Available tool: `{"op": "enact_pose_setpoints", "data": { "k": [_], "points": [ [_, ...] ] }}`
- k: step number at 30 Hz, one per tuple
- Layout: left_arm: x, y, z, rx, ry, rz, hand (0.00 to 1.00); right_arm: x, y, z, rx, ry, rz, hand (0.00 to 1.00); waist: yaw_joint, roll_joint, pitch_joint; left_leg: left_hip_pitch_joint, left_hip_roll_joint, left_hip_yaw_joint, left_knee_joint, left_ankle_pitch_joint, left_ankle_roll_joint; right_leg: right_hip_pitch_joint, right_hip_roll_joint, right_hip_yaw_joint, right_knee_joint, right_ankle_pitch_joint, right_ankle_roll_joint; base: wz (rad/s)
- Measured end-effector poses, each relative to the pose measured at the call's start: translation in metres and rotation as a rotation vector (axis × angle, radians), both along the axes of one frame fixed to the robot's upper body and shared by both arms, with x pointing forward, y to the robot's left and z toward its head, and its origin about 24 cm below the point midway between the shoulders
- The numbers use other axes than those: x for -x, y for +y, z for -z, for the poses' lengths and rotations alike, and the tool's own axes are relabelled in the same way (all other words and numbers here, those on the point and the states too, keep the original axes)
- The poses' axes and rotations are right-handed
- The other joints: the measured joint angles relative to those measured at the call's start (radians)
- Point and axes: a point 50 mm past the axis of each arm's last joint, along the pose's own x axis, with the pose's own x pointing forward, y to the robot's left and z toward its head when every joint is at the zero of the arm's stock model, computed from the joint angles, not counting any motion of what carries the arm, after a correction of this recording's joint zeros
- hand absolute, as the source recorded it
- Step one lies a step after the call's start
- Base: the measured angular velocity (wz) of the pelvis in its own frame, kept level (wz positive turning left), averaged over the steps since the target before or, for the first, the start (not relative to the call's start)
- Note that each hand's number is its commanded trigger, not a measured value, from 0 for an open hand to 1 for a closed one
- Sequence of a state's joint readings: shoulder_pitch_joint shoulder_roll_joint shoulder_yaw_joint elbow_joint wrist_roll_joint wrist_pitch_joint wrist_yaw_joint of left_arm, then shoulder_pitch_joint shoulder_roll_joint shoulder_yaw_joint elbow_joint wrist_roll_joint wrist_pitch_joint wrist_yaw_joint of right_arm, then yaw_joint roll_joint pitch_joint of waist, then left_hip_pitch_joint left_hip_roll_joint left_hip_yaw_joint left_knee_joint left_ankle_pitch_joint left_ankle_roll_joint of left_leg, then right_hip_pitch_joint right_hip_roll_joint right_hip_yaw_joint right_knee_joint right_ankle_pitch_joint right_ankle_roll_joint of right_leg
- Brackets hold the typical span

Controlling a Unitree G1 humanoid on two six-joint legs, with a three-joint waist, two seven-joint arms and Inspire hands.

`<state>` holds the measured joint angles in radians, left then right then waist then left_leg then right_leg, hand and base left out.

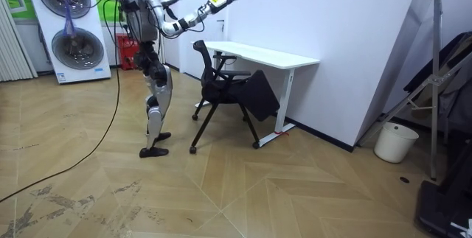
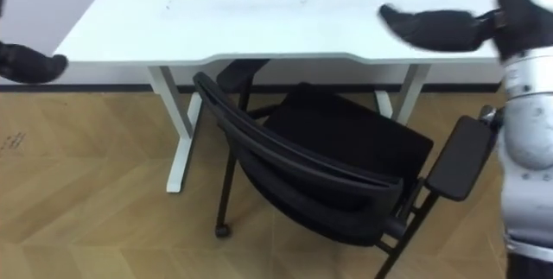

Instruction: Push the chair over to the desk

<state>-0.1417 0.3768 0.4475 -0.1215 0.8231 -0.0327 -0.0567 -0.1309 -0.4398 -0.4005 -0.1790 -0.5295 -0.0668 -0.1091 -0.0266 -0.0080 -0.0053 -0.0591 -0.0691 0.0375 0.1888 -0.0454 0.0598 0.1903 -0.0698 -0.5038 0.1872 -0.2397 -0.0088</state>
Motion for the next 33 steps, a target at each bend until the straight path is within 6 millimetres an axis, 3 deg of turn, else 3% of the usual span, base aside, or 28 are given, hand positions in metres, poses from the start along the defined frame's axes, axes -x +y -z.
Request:
{"op": "enact_pose_setpoints", "data": {
  "k": [6,8,10,15,18,21,22,23,24,26,29,33],
  "points": [
    [0.039,0.035,0.001,-0.042,-0.121,-0.197,0.0,0.035,-0.039,-0.011,-0.078,-0.213,0.174,0.0,-0.002,-0.001,-0.0025,0.001,-0.009,0.011,0.015,-0.023,0.017,0.0,-0.003,0.093,-0.001,0.005,0.016,-0.03],
    [0.056,0.045,0.012,-0.031,-0.123,-0.253,0.0,0.048,-0.049,-0.005,-0.106,-0.253,0.241,0.0,-0.004,0.005,-0.0058,0.003,-0.011,0.017,0.018,-0.03,0.023,0.0,-0.007,0.102,0.0,0.007,0.021,-0.09],
    [0.065,0.051,0.019,-0.016,-0.125,-0.285,0.0,0.059,-0.056,0.002,-0.121,-0.258,0.288,0.0,-0.004,0.009,-0.0038,0.003,-0.013,0.025,0.02,-0.034,0.029,-0.001,-0.01,0.119,-0.002,0.009,0.025,-0.1],
    [0.091,0.063,0.056,0.12,-0.109,-0.384,0.0,0.085,-0.072,0.034,-0.211,-0.237,0.434,0.0,-0.003,0.027,-0.0047,0.008,-0.014,0.041,0.02,-0.049,0.04,-0.002,-0.016,0.14,-0.001,0.012,0.035,-0.14],
    [0.109,0.066,0.09,0.256,-0.061,-0.467,0.0,0.106,-0.076,0.075,-0.356,-0.185,0.55,0.0,0.005,0.026,-0.0021,0.02,-0.014,0.044,0.018,-0.056,0.037,-0.001,-0.015,0.182,-0.001,0.013,0.037,-0.15],
    [0.126,0.061,0.136,0.454,0.029,-0.565,0.0,0.135,-0.079,0.134,-0.568,-0.051,0.721,0.0,0.006,0.028,0.0003,0.019,-0.015,0.044,0.021,-0.059,0.042,-0.004,-0.012,0.217,0.001,0.013,0.038,-0.03],
    [0.135,0.057,0.157,0.539,0.067,-0.617,0.0,0.147,-0.078,0.163,-0.675,0.029,0.791,0.0,0.007,0.033,-0.0002,0.017,-0.015,0.043,0.024,-0.059,0.042,-0.008,-0.009,0.234,0.001,0.013,0.038,-0.09],
    [0.142,0.051,0.178,0.603,0.129,-0.659,0.0,0.159,-0.074,0.19,-0.769,0.118,0.867,0.0,0.008,0.039,-0.0007,0.012,-0.015,0.042,0.029,-0.059,0.042,-0.012,-0.008,0.244,0.002,0.013,0.038,-0.08],
    [0.146,0.048,0.189,0.636,0.165,-0.679,0.0,0.166,-0.072,0.202,-0.813,0.158,0.901,0.0,0.009,0.026,0.0021,0.008,-0.015,0.042,0.032,-0.059,0.042,-0.016,-0.007,0.248,0.001,0.013,0.038,-0.09],
    [0.166,0.032,0.226,0.757,0.309,-0.745,0.0,0.19,-0.058,0.242,-1.018,0.267,1.016,0.0,0.004,0.03,0.0026,0.007,-0.016,0.039,0.033,-0.058,0.042,-0.017,-0.006,0.248,-0.001,0.013,0.038,-0.08],
    [0.188,0.017,0.258,0.853,0.469,-0.801,0.0,0.221,-0.041,0.284,-1.195,0.419,1.14,0.0,-0.003,0.023,0.001,0.005,-0.019,0.042,0.034,-0.054,0.037,-0.016,-0.011,0.252,-0.019,0.0,0.04,-0.02],
    [0.22,0.004,0.284,0.988,0.599,-0.896,0.0,0.259,-0.024,0.313,-1.368,0.536,1.278,0.0,-0.01,0.023,0.002,0.008,-0.023,0.048,0.031,-0.056,0.039,-0.015,-0.014,0.256,-0.019,-0.004,0.043,-0.02]
  ]
}}
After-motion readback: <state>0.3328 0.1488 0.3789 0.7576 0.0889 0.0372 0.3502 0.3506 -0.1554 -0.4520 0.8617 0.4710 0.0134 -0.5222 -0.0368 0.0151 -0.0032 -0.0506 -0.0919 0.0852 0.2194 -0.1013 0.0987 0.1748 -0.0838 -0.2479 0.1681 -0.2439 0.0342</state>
